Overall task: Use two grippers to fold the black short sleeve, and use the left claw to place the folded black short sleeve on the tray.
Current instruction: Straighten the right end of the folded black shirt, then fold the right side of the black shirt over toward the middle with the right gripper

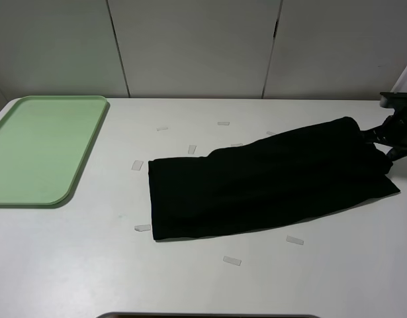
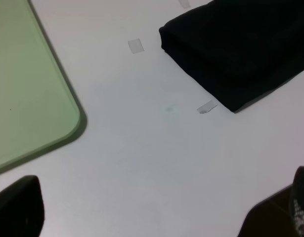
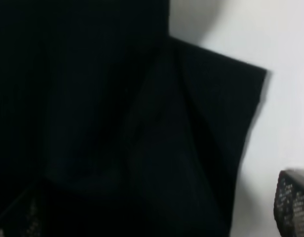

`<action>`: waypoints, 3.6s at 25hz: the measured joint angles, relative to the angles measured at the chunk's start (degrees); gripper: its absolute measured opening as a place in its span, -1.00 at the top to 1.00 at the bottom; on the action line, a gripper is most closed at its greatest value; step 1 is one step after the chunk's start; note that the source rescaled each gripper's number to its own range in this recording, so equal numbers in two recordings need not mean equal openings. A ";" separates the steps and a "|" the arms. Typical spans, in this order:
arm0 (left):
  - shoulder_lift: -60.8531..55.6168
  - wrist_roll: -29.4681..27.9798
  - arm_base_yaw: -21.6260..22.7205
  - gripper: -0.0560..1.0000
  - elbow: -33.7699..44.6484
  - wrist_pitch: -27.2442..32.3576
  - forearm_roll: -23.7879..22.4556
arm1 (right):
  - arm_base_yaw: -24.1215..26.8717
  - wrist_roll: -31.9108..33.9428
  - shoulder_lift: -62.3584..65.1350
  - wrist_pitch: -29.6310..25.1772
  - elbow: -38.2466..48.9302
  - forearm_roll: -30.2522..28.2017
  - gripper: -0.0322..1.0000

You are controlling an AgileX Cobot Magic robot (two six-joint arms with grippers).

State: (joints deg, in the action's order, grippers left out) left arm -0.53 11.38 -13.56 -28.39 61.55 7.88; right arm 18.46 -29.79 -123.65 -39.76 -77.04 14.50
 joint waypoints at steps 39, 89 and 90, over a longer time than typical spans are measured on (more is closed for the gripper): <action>0.00 -0.05 0.00 -1.00 0.00 0.00 0.00 | -14.82 22.20 4.59 0.16 2.62 -24.66 0.73; 0.00 0.00 0.00 -1.00 0.00 0.00 -4.80 | -48.11 45.20 14.28 -7.64 2.66 -16.64 -0.96; 0.00 0.00 0.00 -1.00 0.00 0.00 -4.85 | -48.11 44.88 14.36 -7.58 2.66 -16.41 -0.98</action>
State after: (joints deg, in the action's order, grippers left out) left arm -0.53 11.38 -13.56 -28.39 61.55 3.03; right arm -29.65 15.09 -109.29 -47.34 -74.38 -1.91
